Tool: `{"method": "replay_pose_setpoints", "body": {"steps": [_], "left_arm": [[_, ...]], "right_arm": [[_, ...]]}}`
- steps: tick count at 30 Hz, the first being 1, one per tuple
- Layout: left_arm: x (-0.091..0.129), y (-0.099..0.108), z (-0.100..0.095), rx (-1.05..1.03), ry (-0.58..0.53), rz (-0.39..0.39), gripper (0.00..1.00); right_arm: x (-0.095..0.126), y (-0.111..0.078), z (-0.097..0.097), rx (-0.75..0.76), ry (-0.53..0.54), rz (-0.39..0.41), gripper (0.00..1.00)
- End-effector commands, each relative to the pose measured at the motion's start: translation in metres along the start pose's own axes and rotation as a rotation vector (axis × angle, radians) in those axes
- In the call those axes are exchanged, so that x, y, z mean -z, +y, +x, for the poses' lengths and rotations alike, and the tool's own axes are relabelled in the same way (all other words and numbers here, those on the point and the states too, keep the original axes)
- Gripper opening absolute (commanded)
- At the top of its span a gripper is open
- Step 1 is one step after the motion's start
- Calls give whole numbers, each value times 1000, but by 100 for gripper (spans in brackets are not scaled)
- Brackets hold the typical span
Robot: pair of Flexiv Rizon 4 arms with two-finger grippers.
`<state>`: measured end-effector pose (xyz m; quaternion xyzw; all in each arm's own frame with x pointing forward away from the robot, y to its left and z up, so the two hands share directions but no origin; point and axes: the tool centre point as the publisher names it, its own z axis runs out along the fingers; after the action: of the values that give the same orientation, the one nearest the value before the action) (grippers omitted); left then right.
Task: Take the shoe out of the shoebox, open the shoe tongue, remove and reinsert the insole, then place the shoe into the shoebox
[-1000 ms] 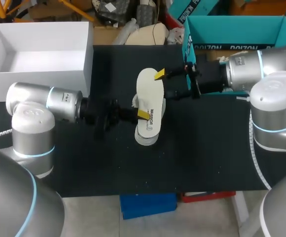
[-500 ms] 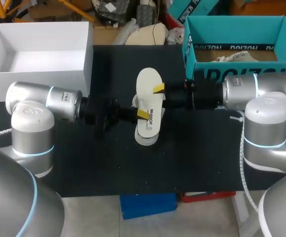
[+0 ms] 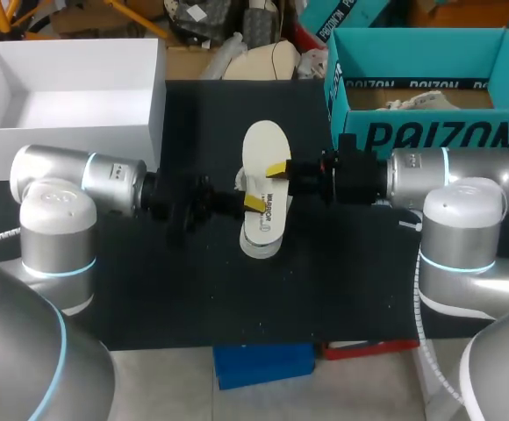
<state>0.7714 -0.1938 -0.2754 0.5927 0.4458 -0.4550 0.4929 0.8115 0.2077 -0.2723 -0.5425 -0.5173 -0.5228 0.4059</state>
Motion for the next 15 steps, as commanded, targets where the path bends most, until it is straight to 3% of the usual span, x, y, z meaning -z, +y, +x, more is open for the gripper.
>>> {"method": "replay_pose_setpoints", "body": {"steps": [1,4,11,12,13,15], "left_arm": [[-1,-1,0,-2,3,-2,0],[-1,-1,0,-2,3,-2,0],[-1,-1,0,-2,3,-2,0],[-1,-1,0,-2,3,-2,19],[0,-2,0,-15,58,-13,100],[6,-5,-6,-84,161,-24,100]], "right_arm": [[-5,0,-3,-1,-1,-2,22],[-7,1,-3,-4,-34,6,0],[-7,1,-3,-4,-34,6,0],[-7,1,-3,-4,-34,6,0],[-7,1,-3,-4,-34,6,0],[-7,1,-3,-4,-34,6,0]]}}
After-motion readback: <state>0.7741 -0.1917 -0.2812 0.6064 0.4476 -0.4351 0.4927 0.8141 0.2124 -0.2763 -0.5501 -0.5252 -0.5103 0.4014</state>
